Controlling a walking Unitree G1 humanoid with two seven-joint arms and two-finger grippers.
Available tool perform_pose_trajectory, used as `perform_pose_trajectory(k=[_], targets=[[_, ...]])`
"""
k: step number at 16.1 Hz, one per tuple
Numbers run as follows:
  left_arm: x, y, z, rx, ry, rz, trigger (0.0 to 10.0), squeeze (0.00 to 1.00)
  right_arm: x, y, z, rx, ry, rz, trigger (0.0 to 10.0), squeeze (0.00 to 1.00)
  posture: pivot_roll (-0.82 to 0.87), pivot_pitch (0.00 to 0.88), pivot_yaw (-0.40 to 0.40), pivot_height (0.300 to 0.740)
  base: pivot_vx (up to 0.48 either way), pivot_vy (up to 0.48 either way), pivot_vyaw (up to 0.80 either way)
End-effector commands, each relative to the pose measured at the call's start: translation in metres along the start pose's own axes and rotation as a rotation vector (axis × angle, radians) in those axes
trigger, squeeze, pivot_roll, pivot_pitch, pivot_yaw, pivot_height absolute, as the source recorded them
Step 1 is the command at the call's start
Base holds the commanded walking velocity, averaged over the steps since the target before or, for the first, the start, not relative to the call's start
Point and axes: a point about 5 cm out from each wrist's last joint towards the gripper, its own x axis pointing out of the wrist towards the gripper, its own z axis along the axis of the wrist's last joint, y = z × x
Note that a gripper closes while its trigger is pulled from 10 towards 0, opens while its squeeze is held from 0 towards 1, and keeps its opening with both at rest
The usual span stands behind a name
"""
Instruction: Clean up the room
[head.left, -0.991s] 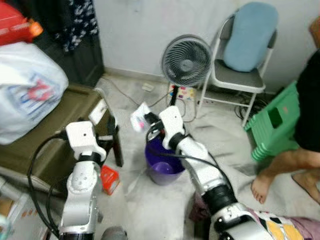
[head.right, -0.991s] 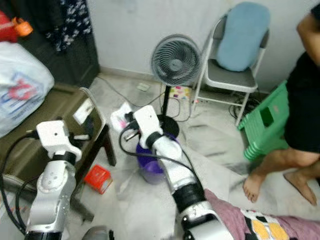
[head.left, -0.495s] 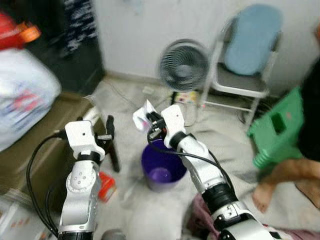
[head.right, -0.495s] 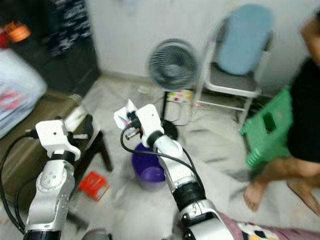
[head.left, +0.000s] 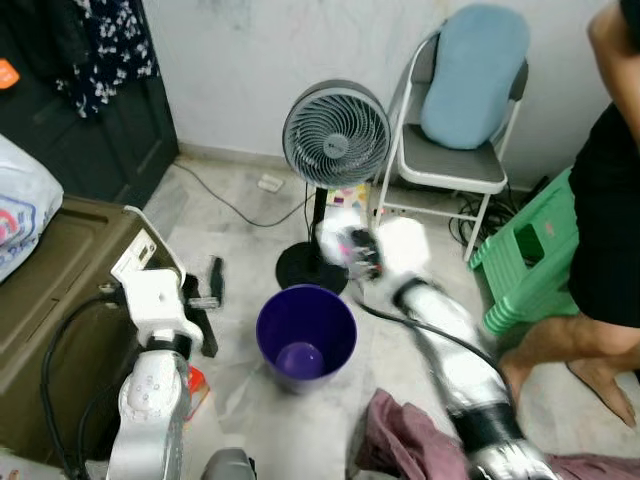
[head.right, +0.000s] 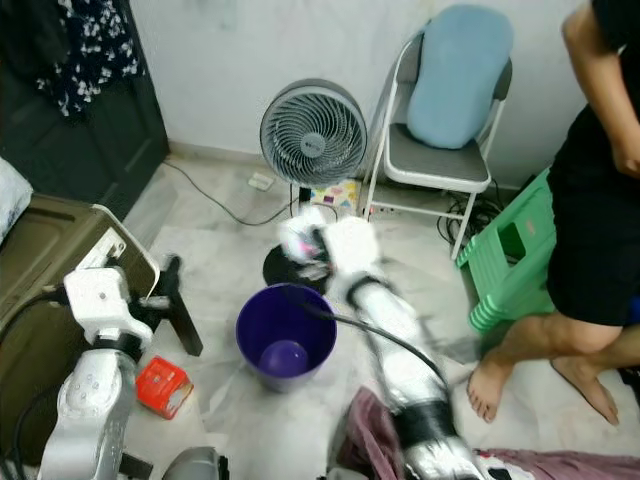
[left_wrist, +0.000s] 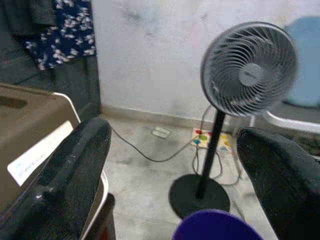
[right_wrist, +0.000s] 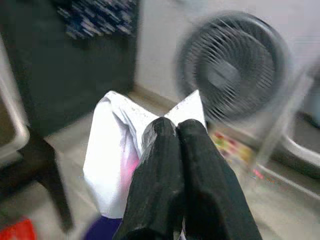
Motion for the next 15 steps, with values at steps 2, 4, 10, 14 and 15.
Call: perform_pose_trajectory(k=[2,4,10,14,15], targets=[[-0.001,0.005,0.007,0.073,-0.038,0.024,10.0,0.00,-0.006,-0.006,0.011,-0.024,-0.037,-0.041,10.0,0.00,0.05,0.000,-0.078,0.740,0.000,0.000,0.00],[-0.002,0.019,0.007,0.122,-0.052,0.142,10.0,0.00,-0.019,-0.013,0.008,-0.053,-0.030,-0.094,10.0,0.00,0.04,0.000,-0.083,0.740,0.000,0.000,0.00],[-0.010,0.021,0.003,0.081,-0.034,0.153,10.0,0.00,-0.022,-0.023,0.006,-0.058,-0.017,-0.127,10.0,0.00,0.03,0.000,-0.099,0.740,0.000,0.000,0.00],[-0.007,0.021,0.006,0.070,-0.044,0.167,10.0,0.00,-0.033,-0.030,0.007,-0.060,0.004,-0.158,10.0,0.00,0.03,0.000,-0.100,0.740,0.000,0.000,0.00],[-0.007,0.021,0.006,0.066,-0.046,0.170,10.0,0.00,-0.036,-0.032,0.007,-0.064,0.007,-0.164,10.0,0.00,0.02,0.000,-0.098,0.740,0.000,0.000,0.00]])
